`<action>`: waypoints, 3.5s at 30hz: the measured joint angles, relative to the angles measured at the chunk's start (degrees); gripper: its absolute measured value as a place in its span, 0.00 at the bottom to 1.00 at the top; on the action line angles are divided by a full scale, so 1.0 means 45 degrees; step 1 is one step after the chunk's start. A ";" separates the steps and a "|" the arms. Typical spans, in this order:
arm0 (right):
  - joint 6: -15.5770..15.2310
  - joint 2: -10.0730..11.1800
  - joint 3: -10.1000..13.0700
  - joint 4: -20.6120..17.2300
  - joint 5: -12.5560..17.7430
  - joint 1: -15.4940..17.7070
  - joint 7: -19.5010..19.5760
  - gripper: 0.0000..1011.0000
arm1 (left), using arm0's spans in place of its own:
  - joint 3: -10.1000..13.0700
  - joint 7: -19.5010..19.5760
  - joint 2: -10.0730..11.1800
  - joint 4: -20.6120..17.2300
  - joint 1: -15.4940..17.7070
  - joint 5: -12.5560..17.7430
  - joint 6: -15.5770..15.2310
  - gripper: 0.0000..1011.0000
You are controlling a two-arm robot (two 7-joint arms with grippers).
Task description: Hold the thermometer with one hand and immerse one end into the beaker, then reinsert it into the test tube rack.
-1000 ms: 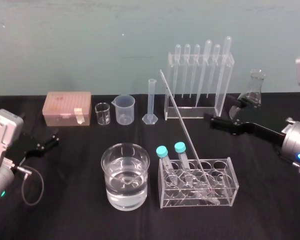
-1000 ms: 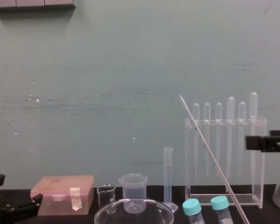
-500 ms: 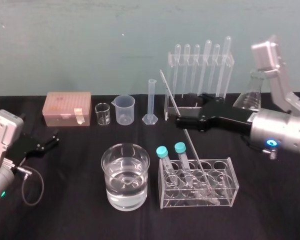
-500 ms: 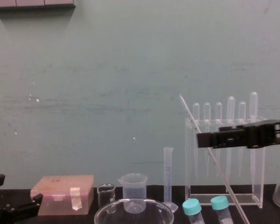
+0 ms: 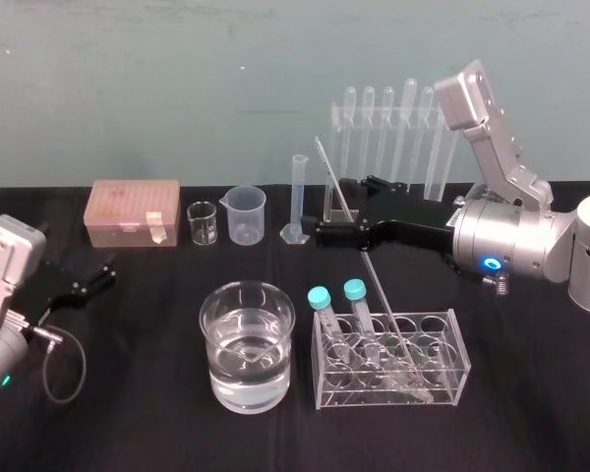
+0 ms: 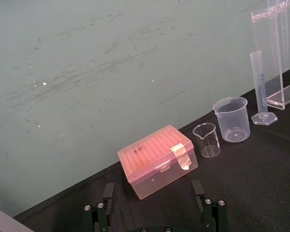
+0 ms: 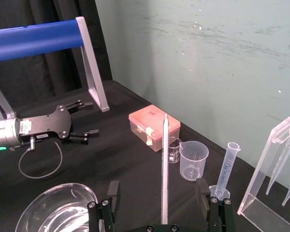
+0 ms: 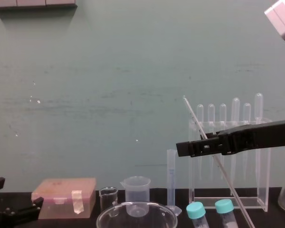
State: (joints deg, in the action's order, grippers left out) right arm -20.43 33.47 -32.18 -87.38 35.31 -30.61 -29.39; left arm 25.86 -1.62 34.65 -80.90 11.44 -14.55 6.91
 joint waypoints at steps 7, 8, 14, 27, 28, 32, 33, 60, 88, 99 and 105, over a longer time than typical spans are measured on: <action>-0.0001 0.0014 0.0015 -0.0012 0.0015 0.0021 -0.0008 0.99 | 0.0000 0.0000 0.0000 0.0000 -0.0001 0.0000 0.0000 1.00; 0.0000 0.0017 0.0022 -0.0016 0.0024 0.0028 -0.0008 0.99 | 0.0000 0.0000 0.0000 0.0000 -0.0001 0.0000 0.0000 1.00; -0.0001 0.0023 0.0041 -0.0035 0.0044 0.0050 -0.0012 0.92 | 0.0000 0.0000 0.0000 0.0000 -0.0001 0.0000 0.0000 1.00; 0.0001 0.0037 0.0061 -0.0055 0.0064 0.0071 -0.0042 0.55 | 0.0000 0.0000 0.0000 0.0000 0.0000 0.0001 0.0000 1.00; 0.0002 0.0038 0.0063 -0.0056 0.0067 0.0072 -0.0044 0.50 | 0.0000 0.0000 0.0000 0.0000 0.0000 0.0001 -0.0001 1.00; 0.0004 0.0043 0.0069 -0.0063 0.0074 0.0078 -0.0048 0.39 | 0.0000 0.0000 0.0000 0.0000 -0.0001 0.0000 -0.0001 1.00; 0.0004 0.0043 0.0069 -0.0063 0.0074 0.0078 -0.0048 0.34 | 0.0000 0.0000 0.0000 0.0000 -0.0001 0.0001 0.0000 1.00; 0.3245 0.0106 0.1328 -0.0688 0.0414 0.1651 -0.0107 0.06 | 0.0000 0.0000 0.0000 0.0000 -0.0001 0.0000 0.0000 1.00; 0.5017 -0.0678 0.2664 -0.1009 0.2848 0.0384 -0.1909 0.06 | -0.0001 0.0000 0.0000 -0.0001 0.0000 0.0000 -0.0001 1.00; 0.4643 -0.2265 0.0638 0.0160 0.3190 -0.1153 -0.3157 0.06 | 0.0000 0.0000 -0.0001 -0.0001 -0.0001 0.0000 0.0000 1.00; 0.4470 -0.2567 -0.0457 0.1042 0.3116 -0.1378 -0.3788 0.06 | 0.0000 0.0000 0.0000 0.0000 0.0000 0.0000 0.0000 1.00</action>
State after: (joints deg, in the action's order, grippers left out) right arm -0.32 21.92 -34.24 -82.69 49.34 -36.81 -46.44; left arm 25.86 -1.62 34.64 -80.90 11.43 -14.55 6.91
